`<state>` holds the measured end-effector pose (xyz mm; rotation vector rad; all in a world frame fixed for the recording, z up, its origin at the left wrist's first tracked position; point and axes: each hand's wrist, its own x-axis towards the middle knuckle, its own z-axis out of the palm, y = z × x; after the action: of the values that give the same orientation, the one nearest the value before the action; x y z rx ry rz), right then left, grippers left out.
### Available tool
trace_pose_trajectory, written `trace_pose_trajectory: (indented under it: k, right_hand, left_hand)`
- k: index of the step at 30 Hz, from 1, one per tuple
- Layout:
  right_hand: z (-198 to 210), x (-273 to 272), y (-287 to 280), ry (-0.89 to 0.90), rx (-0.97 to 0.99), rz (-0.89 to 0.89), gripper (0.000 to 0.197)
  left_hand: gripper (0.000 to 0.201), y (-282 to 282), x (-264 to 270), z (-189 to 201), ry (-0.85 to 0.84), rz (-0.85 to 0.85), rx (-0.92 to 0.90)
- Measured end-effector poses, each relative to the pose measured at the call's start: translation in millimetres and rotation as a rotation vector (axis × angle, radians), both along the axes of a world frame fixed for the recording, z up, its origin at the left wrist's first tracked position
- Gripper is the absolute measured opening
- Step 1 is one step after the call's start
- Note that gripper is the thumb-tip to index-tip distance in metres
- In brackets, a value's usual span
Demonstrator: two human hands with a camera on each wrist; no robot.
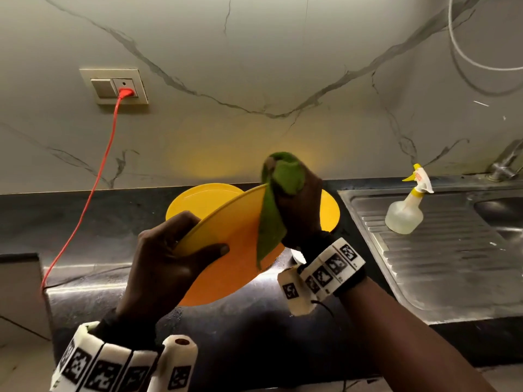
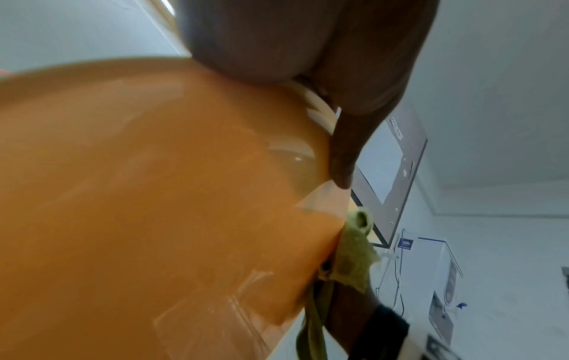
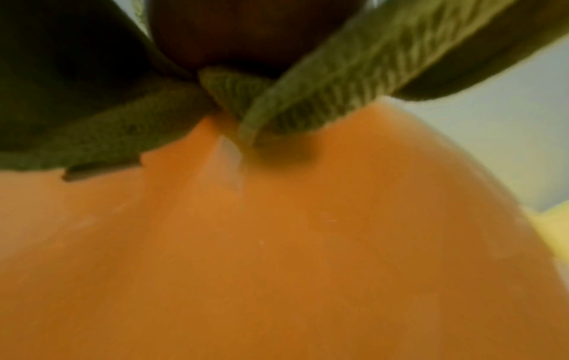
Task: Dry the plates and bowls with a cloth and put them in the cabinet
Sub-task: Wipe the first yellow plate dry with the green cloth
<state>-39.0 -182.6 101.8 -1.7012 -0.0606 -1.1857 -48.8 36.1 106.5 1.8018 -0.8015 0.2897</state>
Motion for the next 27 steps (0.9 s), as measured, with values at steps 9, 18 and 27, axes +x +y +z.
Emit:
trace_pose_trajectory:
  k: [9,18,27]
  right_hand:
    - [-12,1,-18,0.11,-0.007,-0.13,0.024]
    - [10,-11,27,0.06,-0.645,-0.079,0.025]
    - [-13,10,-8,0.142,0.015,-0.041,0.024]
  left_hand:
    - [0.039,5,18,-3,0.164,-0.115,0.058]
    - [0.044,-28,18,-4,-0.084,-0.103,0.124]
    - [0.035,-12,5,-11,0.059,-0.052,0.008]
